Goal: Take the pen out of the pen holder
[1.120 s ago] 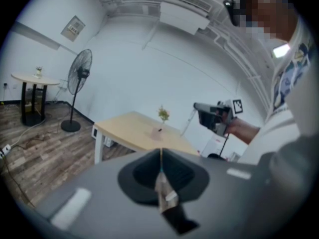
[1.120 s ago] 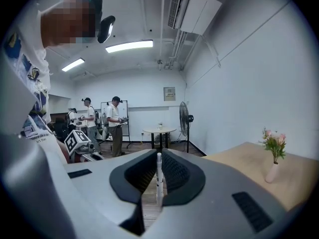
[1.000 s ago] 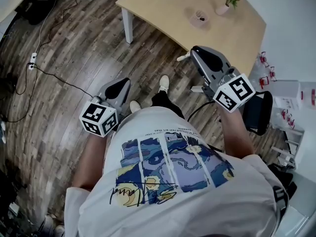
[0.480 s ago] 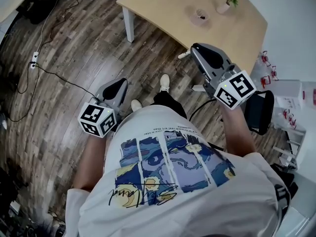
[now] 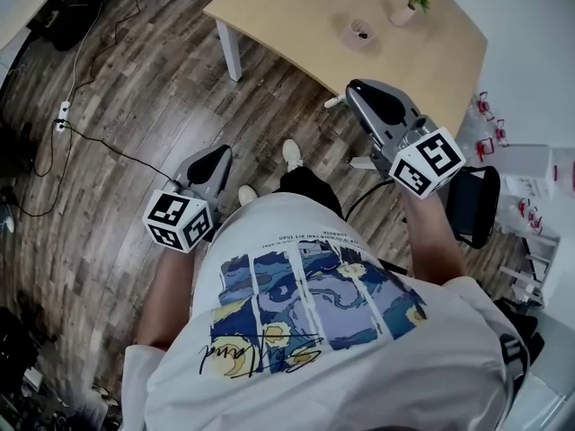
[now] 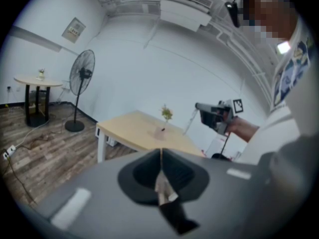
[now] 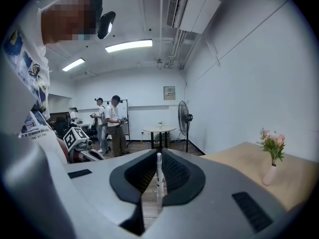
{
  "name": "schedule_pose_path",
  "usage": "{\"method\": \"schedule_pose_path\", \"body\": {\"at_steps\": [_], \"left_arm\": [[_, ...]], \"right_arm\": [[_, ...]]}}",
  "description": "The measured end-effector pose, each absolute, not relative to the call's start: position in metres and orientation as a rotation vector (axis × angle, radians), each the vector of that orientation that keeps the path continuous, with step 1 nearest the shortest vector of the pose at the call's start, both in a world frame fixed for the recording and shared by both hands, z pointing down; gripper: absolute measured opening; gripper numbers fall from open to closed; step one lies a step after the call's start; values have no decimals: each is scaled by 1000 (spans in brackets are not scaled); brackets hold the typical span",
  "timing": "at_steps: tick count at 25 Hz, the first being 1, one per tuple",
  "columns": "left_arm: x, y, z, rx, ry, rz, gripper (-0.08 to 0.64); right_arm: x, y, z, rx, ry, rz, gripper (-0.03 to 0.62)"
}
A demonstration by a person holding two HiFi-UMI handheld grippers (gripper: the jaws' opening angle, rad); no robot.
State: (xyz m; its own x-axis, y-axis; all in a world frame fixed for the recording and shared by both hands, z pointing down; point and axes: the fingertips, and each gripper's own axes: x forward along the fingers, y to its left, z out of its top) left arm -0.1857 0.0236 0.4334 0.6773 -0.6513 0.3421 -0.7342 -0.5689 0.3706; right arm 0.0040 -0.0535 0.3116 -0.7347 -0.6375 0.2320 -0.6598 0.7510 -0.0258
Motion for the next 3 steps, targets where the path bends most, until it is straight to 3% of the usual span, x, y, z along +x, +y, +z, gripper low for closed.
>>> {"method": "schedule_pose_path", "body": {"at_steps": [3], "left_arm": [[-176, 14, 434, 2401, -1072, 230, 14]], "right_arm": [[16, -65, 313, 1031, -2736, 159, 28]]}}
